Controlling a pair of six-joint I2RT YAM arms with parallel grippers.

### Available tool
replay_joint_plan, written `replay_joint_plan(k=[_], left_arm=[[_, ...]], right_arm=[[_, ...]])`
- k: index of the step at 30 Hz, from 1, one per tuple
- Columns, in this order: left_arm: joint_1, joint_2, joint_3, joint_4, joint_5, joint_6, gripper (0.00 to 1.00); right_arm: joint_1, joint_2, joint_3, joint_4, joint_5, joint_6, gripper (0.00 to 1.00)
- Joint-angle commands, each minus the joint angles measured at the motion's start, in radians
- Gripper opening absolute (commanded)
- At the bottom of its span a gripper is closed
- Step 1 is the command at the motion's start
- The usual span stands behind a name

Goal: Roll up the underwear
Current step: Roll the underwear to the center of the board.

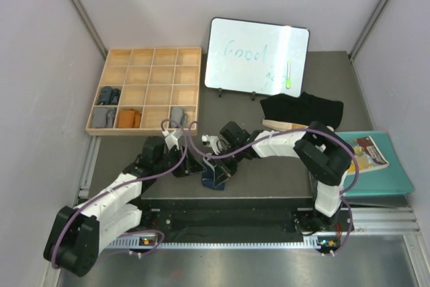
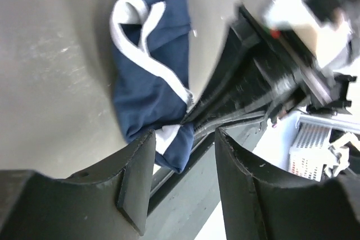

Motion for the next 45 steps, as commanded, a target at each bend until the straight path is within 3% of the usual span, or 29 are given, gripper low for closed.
replay_joint_plan(k=[1,8,22,25,27,29,30,33,37,39,45], left_arm=[[-0.021,-0.032,-0.059,0.257,0.043,-0.038,0.51],[-0.062,-0.025,-0.152,0.412,0.031,-0.038,0.52],[-0.160,0.099,-0.195,0.549,-0.103,-0.009,0.52],[-0.184,0.135,-0.195,0.545,-0.150,-0.004,0.42],[-0.185,0.150,-0.183,0.502,-0.191,0.002,0.16],[-0.185,0.158,-0.153,0.389,-0.273,0.009,0.00],[-0.185,0.156,-0.145,0.356,-0.296,0.009,0.00],[-0.185,0.142,-0.123,0.255,-0.379,-0.012,0.00],[-0.184,0.150,-0.108,0.201,-0.406,-0.043,0.00],[-0.184,0.167,-0.105,0.218,-0.388,-0.052,0.00],[-0.184,0.242,-0.090,0.265,-0.334,-0.037,0.00]], right_arm=[[-0.072,0.060,0.064,-0.038,-0.152,-0.002,0.00],[-0.125,0.138,0.118,-0.061,-0.259,0.008,0.00],[-0.132,0.203,0.132,-0.070,-0.271,0.013,0.00],[-0.132,0.201,0.133,-0.067,-0.268,0.019,0.00],[-0.132,0.195,0.133,-0.061,-0.259,0.030,0.00],[-0.133,0.171,0.124,-0.041,-0.241,0.053,0.08],[-0.139,0.158,0.116,-0.029,-0.236,0.060,0.20],[-0.156,0.091,0.069,0.033,-0.218,0.103,0.43],[-0.207,-0.010,0.001,0.088,-0.193,0.148,0.62],[-0.210,-0.067,-0.035,0.096,-0.173,0.156,0.67],[-0.210,-0.124,-0.135,0.169,-0.061,0.234,0.69]])
